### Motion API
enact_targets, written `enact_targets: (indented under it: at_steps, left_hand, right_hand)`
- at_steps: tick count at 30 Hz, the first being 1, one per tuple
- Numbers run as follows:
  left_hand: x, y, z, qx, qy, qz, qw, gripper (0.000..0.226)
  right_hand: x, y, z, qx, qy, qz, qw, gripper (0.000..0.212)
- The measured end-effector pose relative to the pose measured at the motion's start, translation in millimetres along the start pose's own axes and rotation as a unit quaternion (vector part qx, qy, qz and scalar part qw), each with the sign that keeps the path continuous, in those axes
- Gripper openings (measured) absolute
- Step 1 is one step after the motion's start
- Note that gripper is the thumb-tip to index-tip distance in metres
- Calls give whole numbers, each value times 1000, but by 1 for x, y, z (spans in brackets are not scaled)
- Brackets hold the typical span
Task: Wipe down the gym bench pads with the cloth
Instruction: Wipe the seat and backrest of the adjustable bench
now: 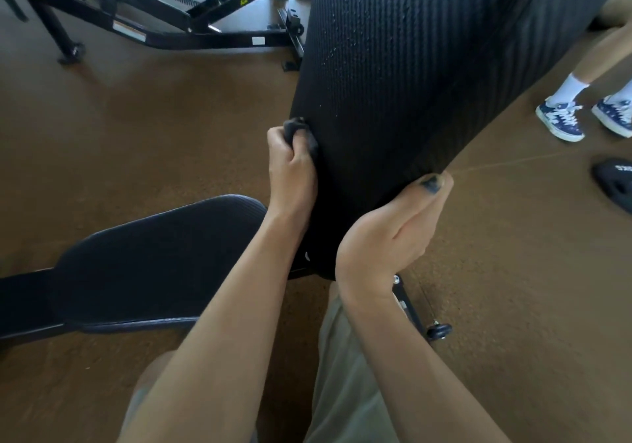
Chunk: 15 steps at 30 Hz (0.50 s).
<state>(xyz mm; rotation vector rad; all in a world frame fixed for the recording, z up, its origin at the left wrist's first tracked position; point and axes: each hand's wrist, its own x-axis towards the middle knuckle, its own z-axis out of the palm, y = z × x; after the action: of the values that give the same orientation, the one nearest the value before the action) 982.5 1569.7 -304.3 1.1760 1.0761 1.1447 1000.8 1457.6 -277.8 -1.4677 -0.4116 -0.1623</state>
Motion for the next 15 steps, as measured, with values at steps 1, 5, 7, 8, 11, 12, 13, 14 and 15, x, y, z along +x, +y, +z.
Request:
enact_targets:
  at_steps: [1, 5, 7, 8, 11, 12, 13, 14, 15]
  left_hand:
    - [2, 9, 2, 5, 2, 32, 999, 11]
    - [22, 33, 10, 33, 3, 105, 994, 10]
    - [37, 24, 8, 44, 0, 90, 995, 12]
    - [43, 18, 7, 44, 1, 64, 997, 14]
    - [41, -8, 0, 47, -1, -22, 999, 17]
    - [32, -20, -4, 40, -3, -47, 998, 18]
    - [19, -32, -8, 39, -12, -70, 997, 19]
    - [5, -39, -12, 41, -23, -83, 995, 20]
    - [-5, -40, -14, 39, -27, -89, 995, 20]
  right_hand:
    - [1, -2, 1, -12, 11, 1, 1000, 49]
    - [0, 4, 0, -9, 4, 4, 1000, 54]
    - [1, 5, 0, -11, 5, -13, 1000, 53]
    - [1, 4, 1, -13, 7, -12, 1000, 52]
    - [0, 7, 0, -14, 5, -16, 1000, 51]
    - [0, 7, -1, -14, 6, -18, 1000, 50]
    - [0, 6, -1, -16, 9, -21, 1000, 50]
    - [0, 5, 0, -20, 11, -26, 999, 49]
    - [0, 4, 1, -24, 14, -25, 999, 47]
